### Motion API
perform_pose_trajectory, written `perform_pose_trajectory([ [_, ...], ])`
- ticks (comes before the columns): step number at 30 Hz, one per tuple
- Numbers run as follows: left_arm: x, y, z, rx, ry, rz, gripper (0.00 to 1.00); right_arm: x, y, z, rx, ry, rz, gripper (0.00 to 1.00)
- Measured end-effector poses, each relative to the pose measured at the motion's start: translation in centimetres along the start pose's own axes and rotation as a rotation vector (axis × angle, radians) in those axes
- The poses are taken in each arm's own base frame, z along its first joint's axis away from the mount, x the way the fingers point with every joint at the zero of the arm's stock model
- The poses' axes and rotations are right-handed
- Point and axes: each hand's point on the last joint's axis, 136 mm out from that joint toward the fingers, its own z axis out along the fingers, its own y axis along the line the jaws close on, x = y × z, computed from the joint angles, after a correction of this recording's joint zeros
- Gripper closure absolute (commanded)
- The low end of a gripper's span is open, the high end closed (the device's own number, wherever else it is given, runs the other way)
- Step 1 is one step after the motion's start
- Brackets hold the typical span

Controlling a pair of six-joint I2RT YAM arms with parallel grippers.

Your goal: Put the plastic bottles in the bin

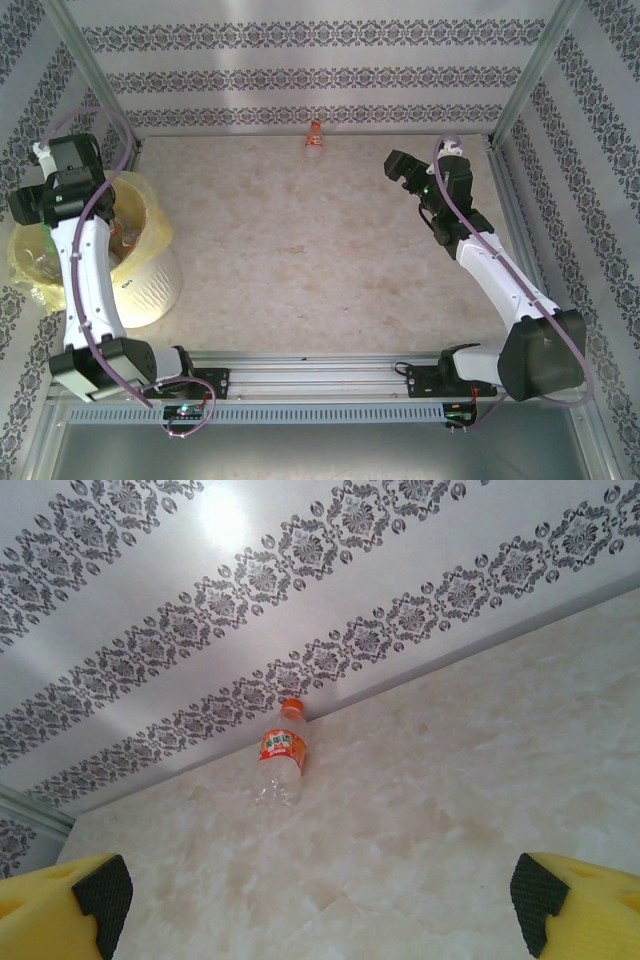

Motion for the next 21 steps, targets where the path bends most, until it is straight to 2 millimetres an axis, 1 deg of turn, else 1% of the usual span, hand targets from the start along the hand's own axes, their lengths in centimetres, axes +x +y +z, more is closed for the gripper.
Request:
perform_pose_trajectory([
  [3, 0.1, -0.8, 1.0, -0.017, 0.07, 0.017, 0.06, 0.1, 0.0, 0.0, 0.004, 0.01, 0.0, 0.02],
  [5, 0.3, -1.2, 1.4, -0.019, 0.099, 0.019, 0.04, 0.1, 0.0, 0.0, 0.006, 0.013, 0.0, 0.02],
  [8, 0.3, -1.2, 1.0, 0.002, 0.114, -0.004, 0.02, 0.1, 0.0, -0.1, 0.007, 0.014, 0.0, 0.02],
  [11, -0.3, -1.0, 0.0, 0.054, 0.098, -0.058, 0.01, 0.3, -0.2, -0.1, 0.014, 0.019, 0.0, 0.02],
  [14, -1.0, -1.6, -1.5, 0.158, 0.072, -0.128, 0.0, 0.4, -0.4, -0.1, 0.025, 0.026, 0.001, 0.02],
  [17, -2.0, -2.9, -3.8, 0.297, 0.031, -0.198, 0.0, 0.5, -0.7, -0.1, 0.037, 0.026, 0.001, 0.02],
  [20, -3.4, -5.2, -7.5, 0.483, -0.04, -0.255, 0.0, 0.4, -0.8, -0.2, 0.047, 0.02, 0.001, 0.02],
  [21, -4.0, -6.3, -9.1, 0.554, -0.073, -0.265, 0.0, 0.3, -0.9, -0.2, 0.05, 0.016, 0.0, 0.02],
])
